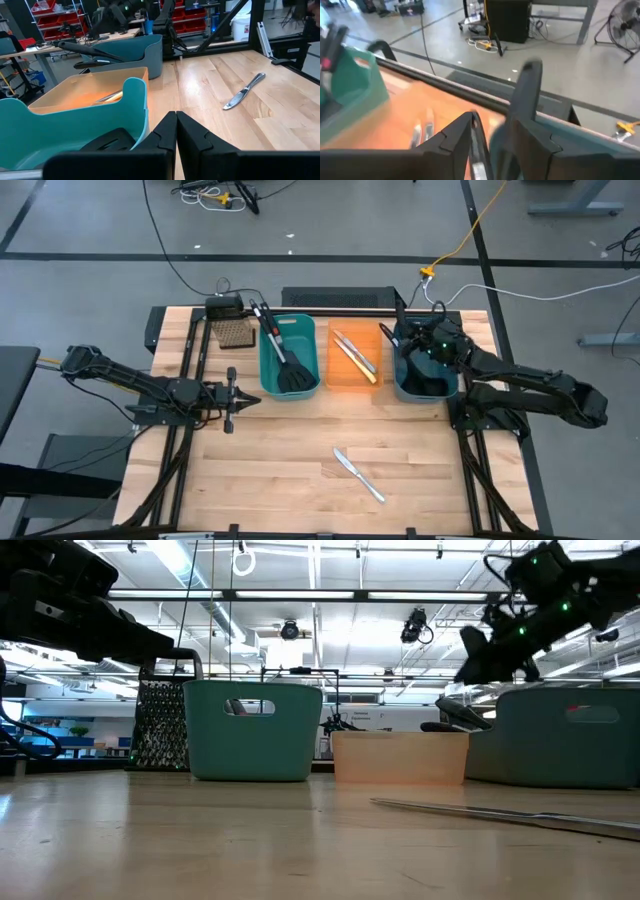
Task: Pick & Place Kitchen Items
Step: Put the silver knife into the orange container
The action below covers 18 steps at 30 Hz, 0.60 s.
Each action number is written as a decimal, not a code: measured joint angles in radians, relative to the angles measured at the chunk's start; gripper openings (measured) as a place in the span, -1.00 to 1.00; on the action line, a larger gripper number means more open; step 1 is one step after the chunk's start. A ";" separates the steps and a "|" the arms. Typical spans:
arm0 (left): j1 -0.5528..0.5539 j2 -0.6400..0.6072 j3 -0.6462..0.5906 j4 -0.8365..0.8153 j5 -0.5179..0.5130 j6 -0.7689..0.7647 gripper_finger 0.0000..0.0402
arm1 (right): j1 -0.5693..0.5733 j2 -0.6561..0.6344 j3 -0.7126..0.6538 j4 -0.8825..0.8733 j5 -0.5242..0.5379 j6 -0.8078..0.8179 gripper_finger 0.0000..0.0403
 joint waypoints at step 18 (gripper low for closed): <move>0.000 0.000 0.000 -0.016 0.000 -0.028 -0.93 | 0.199 -0.358 0.141 0.099 -0.222 -0.156 -0.93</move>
